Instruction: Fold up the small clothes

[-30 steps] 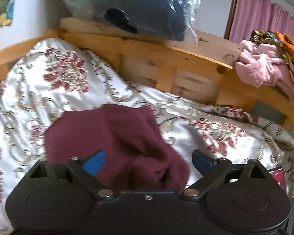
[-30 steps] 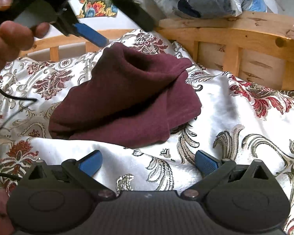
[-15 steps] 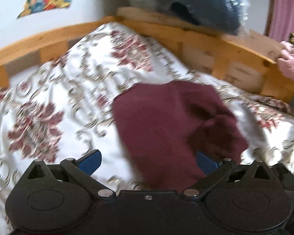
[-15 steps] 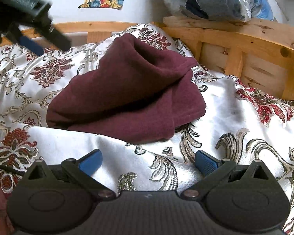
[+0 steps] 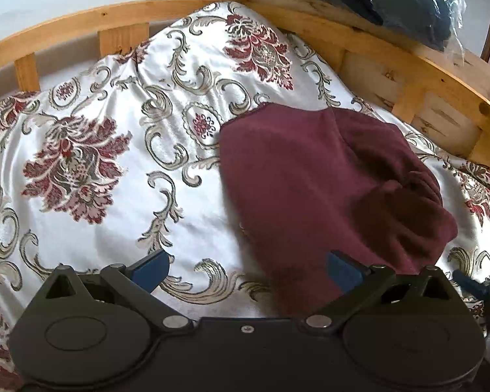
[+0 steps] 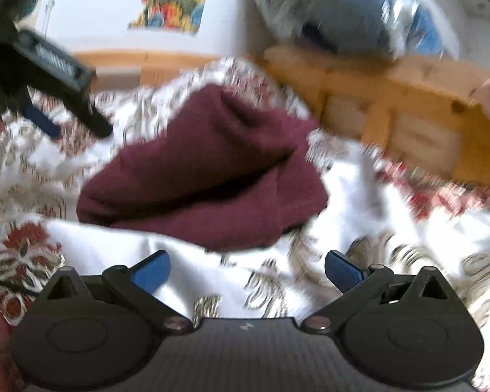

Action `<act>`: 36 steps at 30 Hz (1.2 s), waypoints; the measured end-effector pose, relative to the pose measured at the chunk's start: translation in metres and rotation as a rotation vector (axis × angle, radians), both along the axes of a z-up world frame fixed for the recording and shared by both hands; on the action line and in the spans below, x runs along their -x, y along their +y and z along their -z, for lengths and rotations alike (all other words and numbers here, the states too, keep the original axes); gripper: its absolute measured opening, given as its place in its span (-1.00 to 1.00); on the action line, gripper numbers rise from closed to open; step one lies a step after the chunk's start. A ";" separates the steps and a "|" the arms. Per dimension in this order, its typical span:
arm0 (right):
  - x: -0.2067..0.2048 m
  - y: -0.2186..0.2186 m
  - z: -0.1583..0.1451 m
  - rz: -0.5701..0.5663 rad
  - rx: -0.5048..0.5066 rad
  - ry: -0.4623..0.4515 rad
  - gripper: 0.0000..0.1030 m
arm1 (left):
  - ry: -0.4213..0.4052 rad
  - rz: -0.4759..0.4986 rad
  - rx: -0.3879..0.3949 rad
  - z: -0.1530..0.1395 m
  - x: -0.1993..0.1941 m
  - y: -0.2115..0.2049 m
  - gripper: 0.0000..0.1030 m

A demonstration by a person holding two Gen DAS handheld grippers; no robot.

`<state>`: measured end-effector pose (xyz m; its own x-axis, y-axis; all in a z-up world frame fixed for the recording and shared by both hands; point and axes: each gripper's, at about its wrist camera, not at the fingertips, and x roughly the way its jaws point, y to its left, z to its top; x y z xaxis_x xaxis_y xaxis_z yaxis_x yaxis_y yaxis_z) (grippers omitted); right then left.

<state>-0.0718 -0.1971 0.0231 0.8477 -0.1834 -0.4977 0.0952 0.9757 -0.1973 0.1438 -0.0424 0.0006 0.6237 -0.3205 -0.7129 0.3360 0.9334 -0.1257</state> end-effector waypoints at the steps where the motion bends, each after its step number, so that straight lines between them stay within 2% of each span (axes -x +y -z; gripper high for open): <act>1: 0.003 0.000 -0.004 -0.001 0.011 -0.024 1.00 | 0.007 0.001 0.006 0.001 -0.001 0.000 0.98; 4: 0.003 -0.006 -0.022 0.006 0.021 -0.097 0.96 | 0.026 -0.001 0.036 0.005 -0.002 0.001 0.98; 6: -0.006 -0.018 -0.040 0.009 -0.013 -0.128 0.93 | 0.033 0.002 0.070 0.006 -0.004 0.003 0.98; 9: -0.036 -0.050 -0.065 -0.010 -0.175 -0.144 0.92 | 0.047 0.022 0.148 0.010 -0.005 0.005 0.98; 13: -0.096 -0.083 -0.077 -0.022 -0.415 -0.063 0.86 | 0.083 0.050 0.256 0.022 -0.007 0.003 0.98; 16: -0.137 -0.100 -0.079 -0.033 -0.501 -0.020 0.84 | 0.112 0.066 0.290 0.030 -0.008 -0.001 0.98; 18: -0.159 -0.104 -0.077 -0.013 -0.484 0.027 0.84 | 0.128 0.074 0.294 0.035 -0.009 -0.003 0.98; 21: -0.192 -0.101 -0.066 0.006 -0.389 0.133 0.82 | 0.141 0.089 0.290 0.041 -0.009 -0.005 0.99; 23: -0.204 -0.096 -0.057 -0.004 -0.328 0.172 0.65 | 0.149 0.104 0.286 0.043 -0.009 -0.005 0.98; 24: -0.206 -0.094 -0.056 -0.016 -0.292 0.180 0.35 | 0.154 0.109 0.284 0.044 -0.009 -0.004 0.98; 25: -0.206 -0.089 -0.055 -0.029 -0.261 0.178 -0.08 | 0.156 0.110 0.289 0.045 -0.009 -0.003 0.98; 27: -0.207 -0.085 -0.056 -0.059 -0.223 0.166 -0.42 | 0.161 0.108 0.306 0.047 -0.009 0.001 0.98; 28: -0.206 -0.084 -0.059 -0.083 -0.219 0.150 -0.52 | 0.168 0.109 0.312 0.048 -0.009 0.002 0.98; 31: -0.202 -0.082 -0.063 -0.147 -0.194 0.074 -0.57 | 0.184 0.119 0.319 0.052 -0.010 0.002 0.98; 33: -0.203 -0.086 -0.055 -0.145 -0.181 0.072 -0.52 | 0.191 0.124 0.309 0.054 -0.010 0.000 0.98; 35: -0.201 -0.096 -0.047 -0.089 -0.217 0.096 -0.24 | 0.192 0.133 0.292 0.055 -0.008 -0.002 0.98; 36: -0.195 -0.100 -0.048 -0.062 -0.248 0.087 0.03 | 0.186 0.139 0.278 0.055 -0.007 -0.003 0.98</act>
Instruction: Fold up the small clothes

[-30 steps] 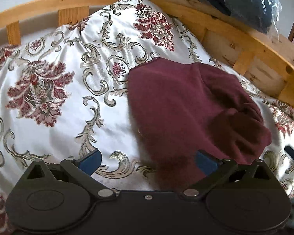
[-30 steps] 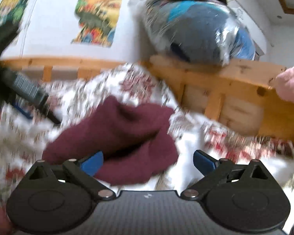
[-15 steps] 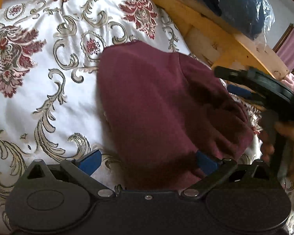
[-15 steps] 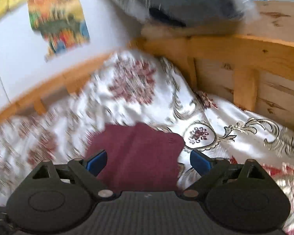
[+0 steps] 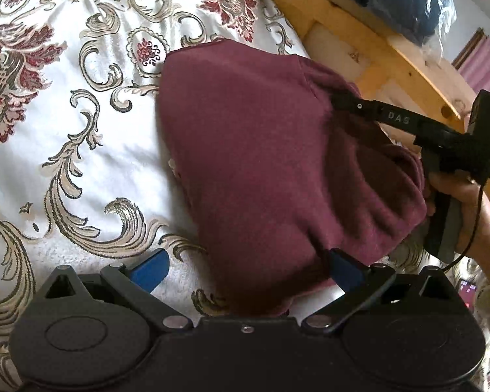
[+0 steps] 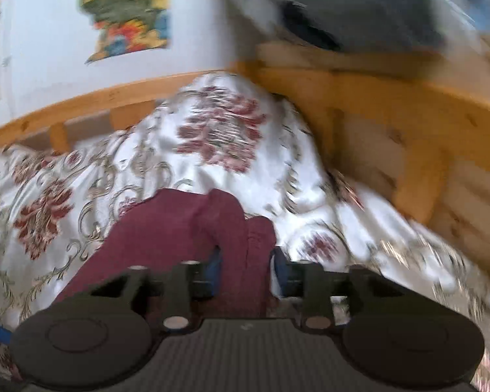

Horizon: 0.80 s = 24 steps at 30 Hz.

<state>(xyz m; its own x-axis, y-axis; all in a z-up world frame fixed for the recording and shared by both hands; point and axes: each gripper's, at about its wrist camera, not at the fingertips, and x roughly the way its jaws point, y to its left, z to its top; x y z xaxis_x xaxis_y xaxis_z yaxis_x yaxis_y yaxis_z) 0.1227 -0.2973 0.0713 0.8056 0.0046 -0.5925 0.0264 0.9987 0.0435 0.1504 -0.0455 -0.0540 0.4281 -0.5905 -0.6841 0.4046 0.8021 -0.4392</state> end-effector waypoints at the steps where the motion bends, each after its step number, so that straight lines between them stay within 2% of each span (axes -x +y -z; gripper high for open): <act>1: 0.007 -0.003 -0.004 0.016 -0.021 -0.013 0.18 | -0.011 0.002 -0.011 0.000 0.002 0.000 0.98; 2: 0.015 -0.004 -0.008 0.026 -0.035 -0.026 0.25 | -0.025 0.001 -0.022 -0.001 0.004 -0.001 0.99; 4: 0.033 0.001 -0.017 0.021 -0.068 -0.058 0.60 | -0.035 0.003 -0.028 -0.001 0.005 -0.001 0.99; 6: 0.046 0.008 -0.020 -0.009 -0.086 -0.055 0.74 | -0.023 0.003 -0.023 -0.002 0.003 0.000 0.99; 11: 0.080 0.021 -0.005 0.003 0.001 0.009 0.75 | 0.034 -0.007 -0.012 0.002 -0.003 0.006 0.99; 14: 0.092 0.010 0.011 0.026 0.022 0.045 0.86 | 0.039 -0.008 -0.018 0.002 -0.001 0.007 0.99; 17: 0.101 0.003 0.014 -0.006 0.008 0.041 0.88 | 0.038 -0.007 -0.033 0.000 0.000 0.005 0.99; 20: 0.102 0.004 0.007 -0.021 -0.004 0.009 1.00 | 0.050 -0.015 -0.030 -0.002 -0.001 0.006 0.99; 24: 0.099 0.001 0.001 -0.006 -0.087 -0.017 1.00 | 0.072 -0.020 -0.022 -0.003 -0.004 0.011 0.99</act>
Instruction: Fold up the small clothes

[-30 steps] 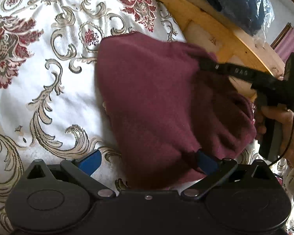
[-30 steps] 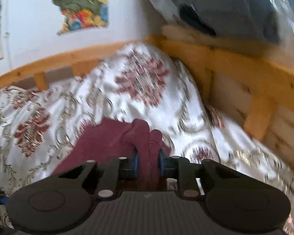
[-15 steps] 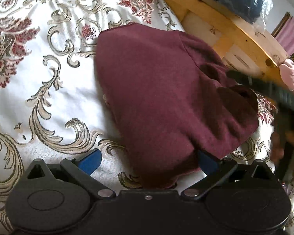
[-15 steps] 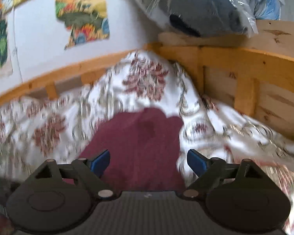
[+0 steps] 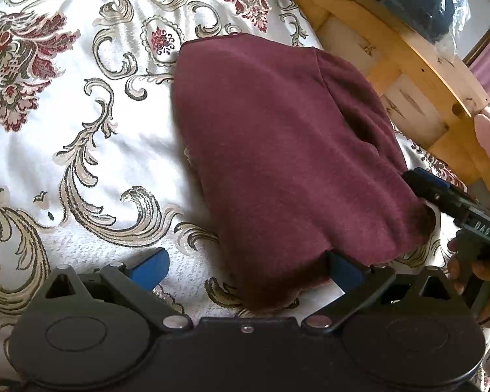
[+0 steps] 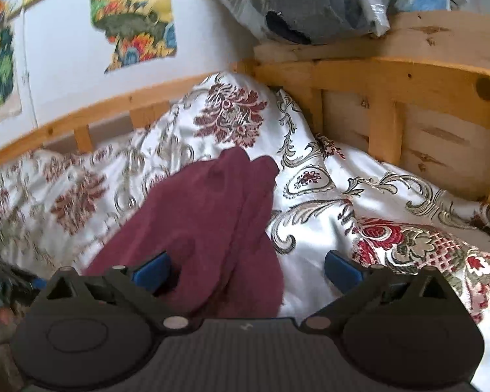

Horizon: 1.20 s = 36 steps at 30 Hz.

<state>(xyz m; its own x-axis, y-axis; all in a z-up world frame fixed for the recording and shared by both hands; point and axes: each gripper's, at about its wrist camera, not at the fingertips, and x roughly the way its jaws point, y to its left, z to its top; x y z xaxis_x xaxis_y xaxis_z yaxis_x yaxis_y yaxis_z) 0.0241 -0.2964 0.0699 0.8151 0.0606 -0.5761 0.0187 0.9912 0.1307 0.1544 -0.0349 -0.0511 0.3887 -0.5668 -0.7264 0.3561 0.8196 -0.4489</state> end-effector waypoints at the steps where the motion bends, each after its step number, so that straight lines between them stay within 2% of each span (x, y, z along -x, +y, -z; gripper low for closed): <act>1: -0.002 -0.001 -0.001 0.017 -0.017 0.002 1.00 | 0.009 0.001 -0.004 0.000 -0.001 -0.001 0.99; 5: -0.008 -0.008 -0.003 0.093 -0.094 0.001 1.00 | 0.025 -0.001 -0.025 -0.002 -0.002 -0.005 0.99; 7: -0.011 -0.010 -0.004 0.125 -0.099 0.000 1.00 | 0.022 0.002 -0.033 -0.003 -0.001 -0.005 0.99; 15: -0.019 0.007 0.001 0.177 -0.013 0.050 1.00 | 0.010 0.018 -0.073 -0.007 -0.001 -0.010 0.99; 20: -0.016 0.010 0.005 0.180 0.003 0.069 1.00 | -0.001 0.032 -0.075 -0.010 -0.003 -0.010 0.99; 23: -0.015 0.011 0.005 0.170 0.003 0.061 1.00 | -0.017 0.029 -0.032 -0.014 -0.004 -0.004 0.99; 28: -0.020 0.005 0.003 0.124 -0.069 0.027 1.00 | -0.026 0.012 0.099 -0.017 -0.011 0.007 0.99; 33: -0.047 -0.012 -0.005 0.104 -0.133 -0.011 1.00 | -0.021 0.048 0.181 -0.010 -0.019 0.005 0.99; 36: -0.071 -0.025 -0.006 0.061 -0.201 0.007 1.00 | -0.008 0.033 0.208 -0.004 -0.027 0.004 0.99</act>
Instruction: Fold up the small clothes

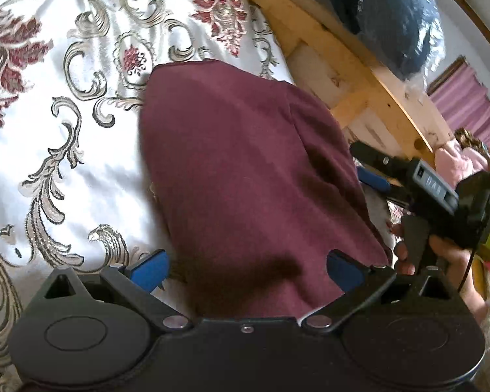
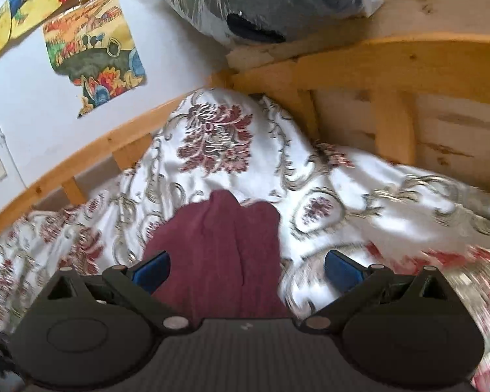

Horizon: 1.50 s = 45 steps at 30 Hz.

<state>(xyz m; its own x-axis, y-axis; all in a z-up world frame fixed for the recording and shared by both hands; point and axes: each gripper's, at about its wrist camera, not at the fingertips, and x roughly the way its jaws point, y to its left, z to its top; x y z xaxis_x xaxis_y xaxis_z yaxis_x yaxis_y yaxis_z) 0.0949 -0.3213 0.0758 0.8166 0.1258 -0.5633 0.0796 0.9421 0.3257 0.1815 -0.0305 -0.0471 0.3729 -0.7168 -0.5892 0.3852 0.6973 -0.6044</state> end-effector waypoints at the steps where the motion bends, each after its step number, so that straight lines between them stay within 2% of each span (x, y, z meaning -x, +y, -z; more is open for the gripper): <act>1: -0.008 -0.004 0.000 -0.012 -0.020 0.004 1.00 | 0.013 -0.007 0.006 0.002 -0.003 -0.001 0.99; 5: -0.031 -0.017 0.005 -0.026 -0.058 0.012 1.00 | 0.071 -0.040 0.007 0.015 -0.012 0.002 0.99; 13: -0.053 -0.036 0.018 -0.118 -0.166 0.016 1.00 | 0.086 -0.013 0.035 0.023 -0.014 -0.001 0.99; 19: -0.060 -0.033 0.020 -0.162 -0.159 0.044 1.00 | 0.066 0.001 0.029 0.023 -0.010 -0.004 0.99; 23: -0.067 -0.034 0.025 -0.149 -0.137 0.036 1.00 | 0.093 0.010 0.091 0.029 -0.009 -0.003 0.99; 32: -0.063 -0.038 0.029 -0.120 -0.167 0.005 0.98 | 0.097 0.018 0.090 0.028 -0.007 -0.005 0.99; 33: -0.059 -0.040 0.028 -0.113 -0.167 -0.001 0.93 | 0.098 0.019 0.090 0.028 -0.007 -0.005 0.99; 36: -0.049 -0.038 0.023 -0.076 -0.149 -0.017 0.57 | 0.102 0.021 0.091 0.029 -0.009 -0.004 0.99; 38: -0.045 -0.035 0.021 -0.073 -0.141 -0.019 0.45 | 0.106 0.024 0.097 0.030 -0.010 -0.003 0.99; 41: -0.043 -0.024 0.017 -0.086 -0.106 -0.031 -0.06 | 0.115 0.031 0.111 0.032 -0.012 0.000 0.99; 42: -0.042 -0.019 0.014 -0.096 -0.080 -0.041 -0.36 | 0.117 0.037 0.114 0.032 -0.012 0.001 0.99; 43: -0.041 -0.011 0.010 -0.109 -0.032 -0.057 -0.47 | 0.118 0.042 0.115 0.032 -0.013 0.001 0.99; 45: -0.035 0.009 0.000 -0.159 0.093 -0.095 -0.55 | 0.122 0.045 0.122 0.033 -0.014 0.003 0.99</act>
<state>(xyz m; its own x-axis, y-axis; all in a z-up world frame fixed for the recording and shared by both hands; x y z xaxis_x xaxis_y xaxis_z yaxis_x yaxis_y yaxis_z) 0.1299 -0.3120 0.0759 0.8403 0.2088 -0.5003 -0.0997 0.9666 0.2360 0.1952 -0.0278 -0.0798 0.2697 -0.7999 -0.5361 0.3327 0.5999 -0.7276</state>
